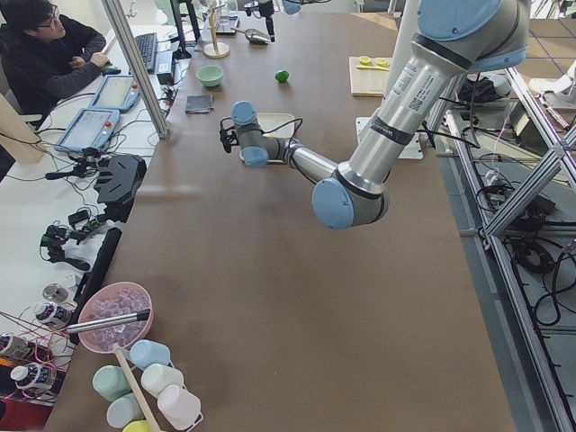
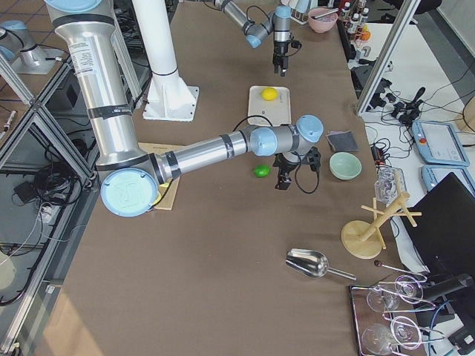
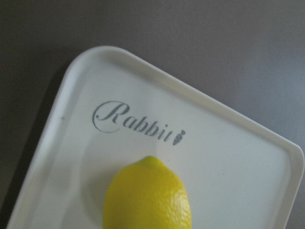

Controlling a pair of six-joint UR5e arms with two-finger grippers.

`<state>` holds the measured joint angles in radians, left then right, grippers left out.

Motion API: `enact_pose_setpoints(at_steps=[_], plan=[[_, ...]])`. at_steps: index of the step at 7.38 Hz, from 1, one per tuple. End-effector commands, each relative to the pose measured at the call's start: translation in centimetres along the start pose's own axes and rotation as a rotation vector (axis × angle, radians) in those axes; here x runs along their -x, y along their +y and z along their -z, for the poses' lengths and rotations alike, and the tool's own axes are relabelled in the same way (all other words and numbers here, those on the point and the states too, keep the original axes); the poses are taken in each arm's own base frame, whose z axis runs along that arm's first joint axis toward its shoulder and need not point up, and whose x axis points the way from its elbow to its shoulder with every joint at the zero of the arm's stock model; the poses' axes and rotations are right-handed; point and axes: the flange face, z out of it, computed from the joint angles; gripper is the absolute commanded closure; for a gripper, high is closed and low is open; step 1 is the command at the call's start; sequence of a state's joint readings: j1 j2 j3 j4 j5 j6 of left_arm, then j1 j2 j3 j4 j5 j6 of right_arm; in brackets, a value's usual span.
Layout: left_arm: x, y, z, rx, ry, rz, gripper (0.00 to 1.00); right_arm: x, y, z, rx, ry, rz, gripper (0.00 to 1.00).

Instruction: Place all lemons on tray

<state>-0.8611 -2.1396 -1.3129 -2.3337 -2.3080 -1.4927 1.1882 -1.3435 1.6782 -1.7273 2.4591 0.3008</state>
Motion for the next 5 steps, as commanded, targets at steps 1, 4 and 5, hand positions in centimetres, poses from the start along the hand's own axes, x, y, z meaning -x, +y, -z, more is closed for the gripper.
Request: enact_pose_setpoints(at_steps=[1, 4, 5], plan=[[10.0, -8.2, 6.6, 0.006, -0.043, -0.093, 0.02, 6.0, 0.6, -2.6, 0.021, 0.012, -0.020, 0.01], [19.7, -12.0, 9.5, 0.003, -0.210, -0.312, 0.02, 13.0, 3.1, -6.8, -0.054, 0.123, -0.049, 0.01], [21.0, -12.6, 9.2, 0.007, -0.247, -0.328, 0.02, 13.5, 3.0, -8.9, -0.074, 0.118, 0.061, 0.02]])
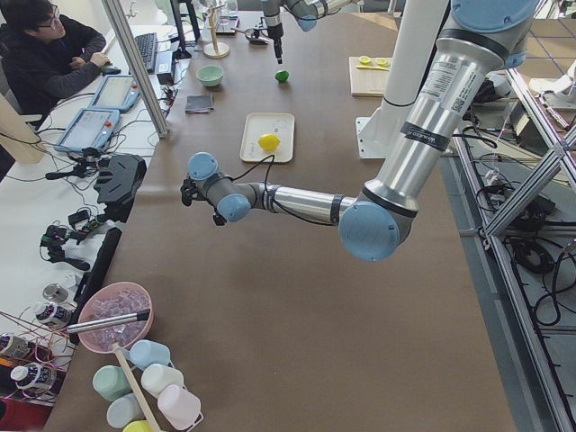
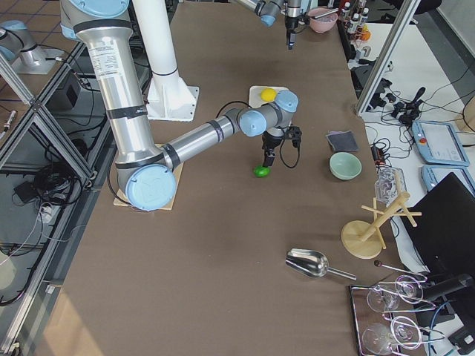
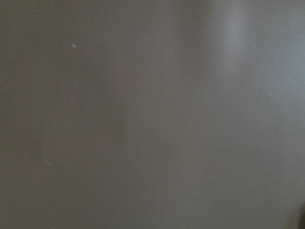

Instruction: Place all lemons on tray

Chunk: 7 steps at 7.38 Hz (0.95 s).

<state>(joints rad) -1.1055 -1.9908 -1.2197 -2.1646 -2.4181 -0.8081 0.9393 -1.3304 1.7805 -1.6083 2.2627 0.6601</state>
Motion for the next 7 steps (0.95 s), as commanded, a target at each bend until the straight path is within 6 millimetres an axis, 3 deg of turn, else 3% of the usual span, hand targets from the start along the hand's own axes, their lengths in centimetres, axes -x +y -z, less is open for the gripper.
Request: enact_pose_setpoints(at_steps=[1, 3, 5, 7], plan=[[3.0, -0.4, -0.6, 0.006, -0.071, -0.048, 0.02, 0.2, 0.0, -3.7, -0.047, -0.010, 0.179, 0.03], [3.6, -0.4, -0.9, 0.008, -0.078, -0.042, 0.02, -1.4, -0.4, -5.6, -0.030, 0.009, 0.330, 0.03], [3.4, -0.5, -0.8, 0.006, -0.077, -0.042, 0.02, -2.0, 0.2, -6.4, -0.012, 0.016, 0.323, 0.14], [3.5, -0.5, -0.8, 0.006, -0.079, -0.041, 0.02, -1.4, 0.6, -7.5, 0.005, 0.017, 0.328, 0.26]])
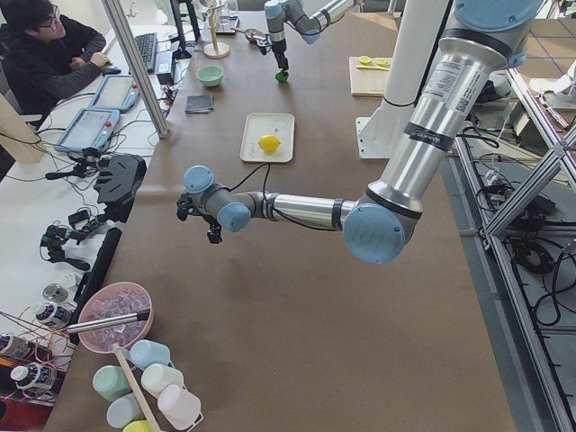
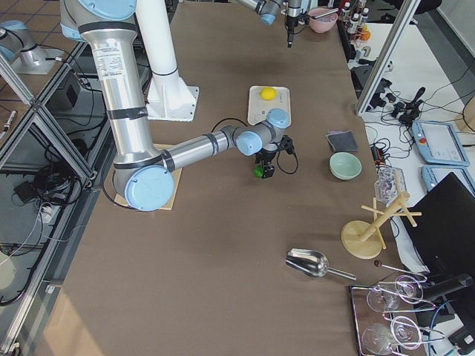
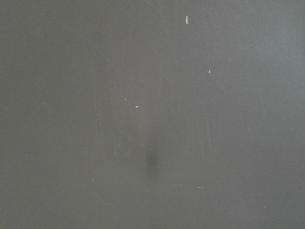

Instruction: Place all lemons on tray

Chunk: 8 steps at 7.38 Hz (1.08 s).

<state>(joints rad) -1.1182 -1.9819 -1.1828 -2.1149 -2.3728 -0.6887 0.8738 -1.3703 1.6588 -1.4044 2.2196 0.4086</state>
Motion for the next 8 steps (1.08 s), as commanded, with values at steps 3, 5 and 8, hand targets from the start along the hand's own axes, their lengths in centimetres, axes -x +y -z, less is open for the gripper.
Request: enact_pose_setpoints(at_steps=[3, 5, 8], plan=[[0.3, 0.0, -0.2, 0.004, -0.003, 0.005, 0.02, 1.2, 0.0, -1.7, 0.024, 0.005, 0.011, 1.00], [0.4, 0.0, -0.1, 0.004, -0.002, 0.008, 0.02, 3.3, -1.5, -0.3, 0.011, -0.022, -0.067, 1.00], [0.0, -0.2, 0.0, 0.003, 0.003, 0.010, 0.02, 9.8, -6.0, 3.7, -0.041, -0.108, -0.219, 1.00]])
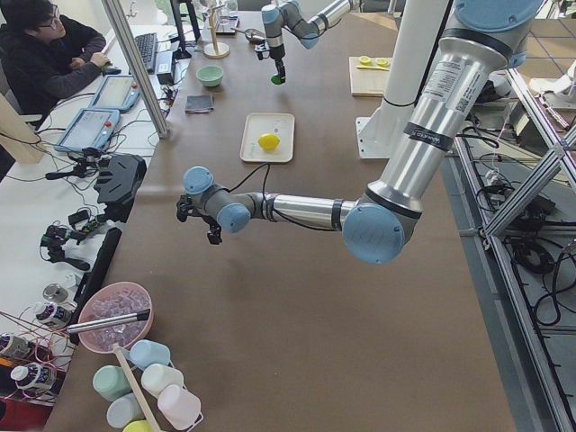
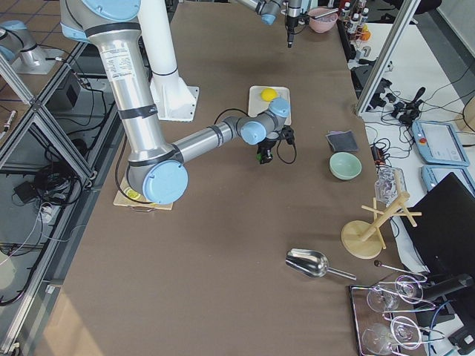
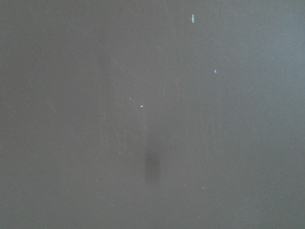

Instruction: Place all lemons on tray

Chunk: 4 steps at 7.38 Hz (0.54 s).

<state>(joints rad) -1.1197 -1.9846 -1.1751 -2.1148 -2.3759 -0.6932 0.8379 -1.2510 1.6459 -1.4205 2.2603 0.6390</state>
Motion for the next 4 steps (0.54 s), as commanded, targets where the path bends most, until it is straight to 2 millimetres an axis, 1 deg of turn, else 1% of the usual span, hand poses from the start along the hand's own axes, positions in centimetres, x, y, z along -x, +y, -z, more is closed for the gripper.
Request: enact_pose_setpoints(at_steps=[1, 2, 3, 4], plan=[[-0.2, -0.1, 0.1, 0.000, 0.002, 0.006, 0.02, 7.6, -2.7, 2.1, -0.033, -0.061, -0.130, 1.00], [-0.2, -0.1, 0.1, 0.001, 0.004, 0.008, 0.02, 12.3, -4.4, 2.0, -0.033, -0.082, -0.186, 1.00], [-0.2, -0.1, 0.1, 0.002, 0.005, 0.009, 0.02, 16.6, -6.8, 1.8, -0.037, -0.087, -0.223, 1.00], [-0.3, -0.1, 0.1, 0.001, 0.005, 0.008, 0.02, 19.9, -8.3, 1.4, -0.039, -0.083, -0.244, 1.00]])
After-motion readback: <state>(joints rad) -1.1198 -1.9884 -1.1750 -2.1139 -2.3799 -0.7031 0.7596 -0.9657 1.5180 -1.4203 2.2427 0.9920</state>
